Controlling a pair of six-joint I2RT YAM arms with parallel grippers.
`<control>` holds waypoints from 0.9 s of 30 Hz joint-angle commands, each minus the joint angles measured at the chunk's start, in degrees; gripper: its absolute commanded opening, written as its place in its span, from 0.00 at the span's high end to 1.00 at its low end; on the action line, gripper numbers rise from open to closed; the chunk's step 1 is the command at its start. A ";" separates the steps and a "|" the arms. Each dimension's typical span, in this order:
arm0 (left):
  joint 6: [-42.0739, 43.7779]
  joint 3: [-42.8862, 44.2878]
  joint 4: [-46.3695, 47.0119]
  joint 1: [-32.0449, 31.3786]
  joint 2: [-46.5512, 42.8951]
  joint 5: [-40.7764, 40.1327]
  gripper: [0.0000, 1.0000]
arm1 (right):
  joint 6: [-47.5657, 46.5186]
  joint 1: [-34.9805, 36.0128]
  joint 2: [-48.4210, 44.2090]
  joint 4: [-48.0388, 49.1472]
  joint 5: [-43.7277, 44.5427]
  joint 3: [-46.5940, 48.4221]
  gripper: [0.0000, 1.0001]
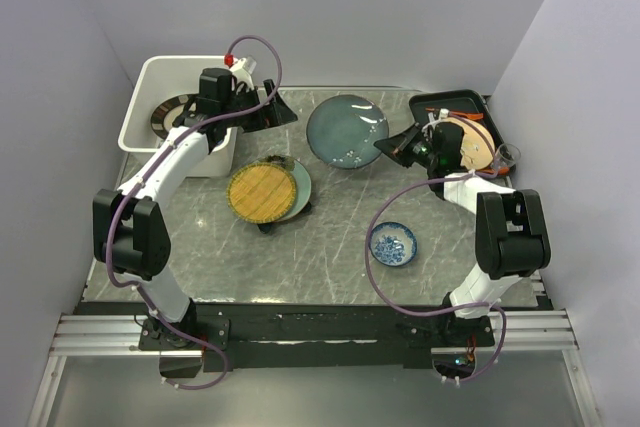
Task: Place the plates into the plastic bin on the countertop
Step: Pick up the plate at the center of the board.
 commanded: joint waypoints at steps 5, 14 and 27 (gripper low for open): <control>-1.53 0.44 4.15 -0.05 0.74 4.19 0.01 | 6.27 0.05 -4.74 19.77 -8.24 1.62 1.00; -3.46 -0.26 6.87 -0.05 2.42 8.05 0.02 | 6.88 1.37 -4.04 22.06 -10.71 2.76 1.00; -5.57 -2.46 11.53 0.04 3.21 13.42 0.11 | 8.12 4.80 -1.75 24.00 -12.20 4.52 1.00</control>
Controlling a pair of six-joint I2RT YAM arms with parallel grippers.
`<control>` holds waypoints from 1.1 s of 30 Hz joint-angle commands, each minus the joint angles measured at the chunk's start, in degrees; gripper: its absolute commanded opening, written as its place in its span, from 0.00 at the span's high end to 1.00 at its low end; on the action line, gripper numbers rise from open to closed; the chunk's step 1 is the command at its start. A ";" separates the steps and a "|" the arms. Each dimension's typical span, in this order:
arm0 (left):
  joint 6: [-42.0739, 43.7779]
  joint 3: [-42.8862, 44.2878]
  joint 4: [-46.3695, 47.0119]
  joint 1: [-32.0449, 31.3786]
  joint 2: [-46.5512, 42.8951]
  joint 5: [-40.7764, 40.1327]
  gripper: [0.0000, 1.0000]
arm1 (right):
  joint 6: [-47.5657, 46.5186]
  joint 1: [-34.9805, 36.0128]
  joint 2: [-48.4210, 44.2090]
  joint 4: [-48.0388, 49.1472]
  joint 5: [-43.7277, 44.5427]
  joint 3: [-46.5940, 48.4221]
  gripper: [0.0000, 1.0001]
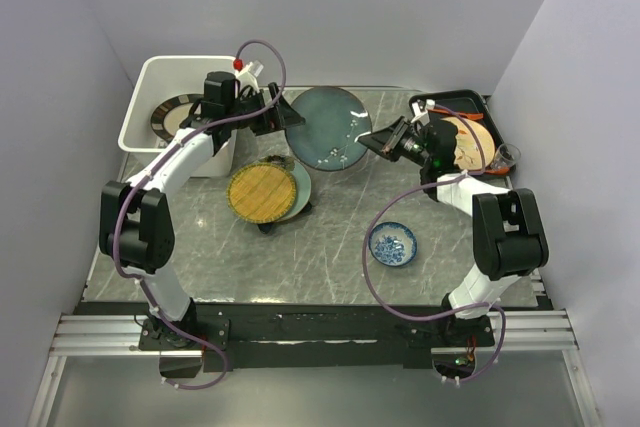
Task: Place the plates into the plastic bin on the countertop
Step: Pick up the plate at the center of the board.
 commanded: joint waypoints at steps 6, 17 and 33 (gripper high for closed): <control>-0.50 -0.21 3.67 0.04 0.74 4.35 0.28 | 3.39 1.87 -1.38 11.04 -1.75 4.73 1.00; 0.21 0.67 2.26 0.04 2.58 6.82 0.92 | 3.57 2.40 -0.94 11.03 -1.40 5.09 1.00; -1.02 -0.12 3.75 0.04 2.58 5.76 0.99 | -0.73 2.40 -3.04 4.98 0.53 4.39 0.16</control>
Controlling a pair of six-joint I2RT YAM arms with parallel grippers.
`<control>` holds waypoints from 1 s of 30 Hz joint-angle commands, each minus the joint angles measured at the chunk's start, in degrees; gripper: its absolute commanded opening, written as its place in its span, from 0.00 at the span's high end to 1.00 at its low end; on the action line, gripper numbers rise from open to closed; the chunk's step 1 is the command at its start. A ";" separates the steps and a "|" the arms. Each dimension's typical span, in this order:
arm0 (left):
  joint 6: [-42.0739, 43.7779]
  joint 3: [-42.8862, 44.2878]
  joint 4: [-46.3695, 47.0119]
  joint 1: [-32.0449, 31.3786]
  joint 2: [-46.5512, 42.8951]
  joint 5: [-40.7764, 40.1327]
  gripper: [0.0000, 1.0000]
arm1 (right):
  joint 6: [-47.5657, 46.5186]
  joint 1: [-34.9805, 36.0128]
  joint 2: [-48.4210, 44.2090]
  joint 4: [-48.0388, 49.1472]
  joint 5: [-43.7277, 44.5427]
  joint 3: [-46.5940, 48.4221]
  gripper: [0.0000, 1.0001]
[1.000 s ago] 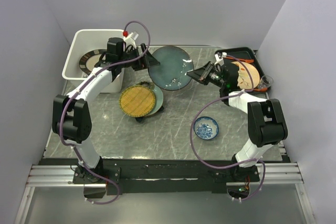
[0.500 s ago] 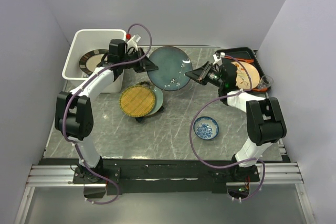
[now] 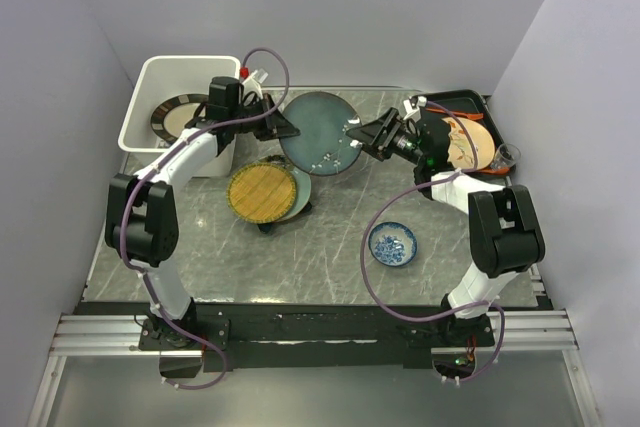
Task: Place the plates into the plastic bin on the countertop
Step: Pick up the plate at the center of the board, then place the plate in the plastic bin.
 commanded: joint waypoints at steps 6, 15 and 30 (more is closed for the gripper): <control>0.09 0.40 3.62 -0.18 -0.74 0.64 0.99 | -7.13 -0.14 -5.74 -5.92 3.40 3.93 0.08; 0.09 1.63 2.66 0.17 -1.35 -1.29 0.99 | -11.71 -0.31 -7.24 -14.72 7.18 4.02 0.00; 1.67 2.42 -0.24 4.83 -5.92 -4.19 0.99 | -11.27 -1.37 -8.37 -14.20 7.19 1.65 0.00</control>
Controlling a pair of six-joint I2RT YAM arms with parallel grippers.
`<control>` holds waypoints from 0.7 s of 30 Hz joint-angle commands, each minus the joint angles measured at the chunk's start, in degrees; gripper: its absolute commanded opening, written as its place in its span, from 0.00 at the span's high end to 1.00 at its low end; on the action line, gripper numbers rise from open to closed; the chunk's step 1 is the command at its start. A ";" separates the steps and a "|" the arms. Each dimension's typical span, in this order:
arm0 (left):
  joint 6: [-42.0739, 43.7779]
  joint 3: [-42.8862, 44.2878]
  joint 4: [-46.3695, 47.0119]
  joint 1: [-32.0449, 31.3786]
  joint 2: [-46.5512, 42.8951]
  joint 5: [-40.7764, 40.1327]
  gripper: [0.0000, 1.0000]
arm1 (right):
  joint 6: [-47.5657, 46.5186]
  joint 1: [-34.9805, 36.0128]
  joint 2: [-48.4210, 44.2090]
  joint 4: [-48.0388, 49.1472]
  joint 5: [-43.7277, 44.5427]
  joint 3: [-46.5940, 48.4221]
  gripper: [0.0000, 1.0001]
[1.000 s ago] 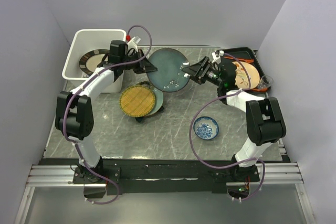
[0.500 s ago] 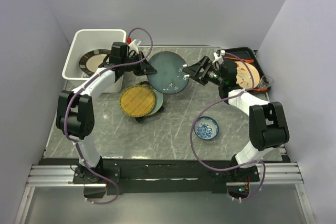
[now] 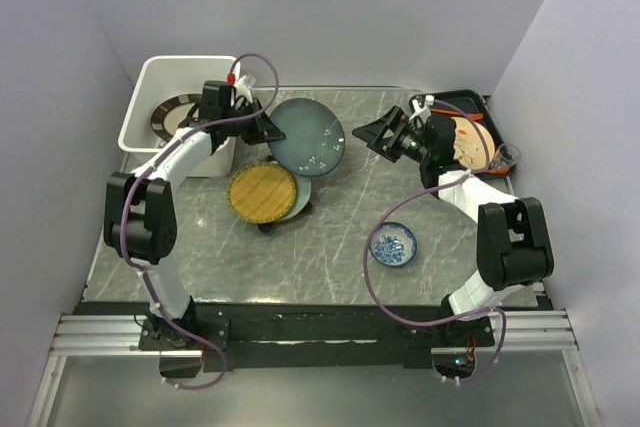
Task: Place the plates into the plastic bin on the countertop
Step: Place the plate in the plastic bin.
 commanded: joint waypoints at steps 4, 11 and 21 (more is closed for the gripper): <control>0.36 2.90 4.15 3.74 -8.38 1.56 0.99 | -0.91 -0.38 -3.13 1.21 0.39 -0.19 0.00; 0.36 1.76 4.41 8.31 -11.37 1.03 0.99 | -1.35 -0.38 -2.34 0.34 -0.05 -0.02 0.00; -2.44 1.93 6.60 15.17 -13.13 2.79 0.99 | -1.88 -0.38 -1.81 -0.19 0.39 -0.28 0.00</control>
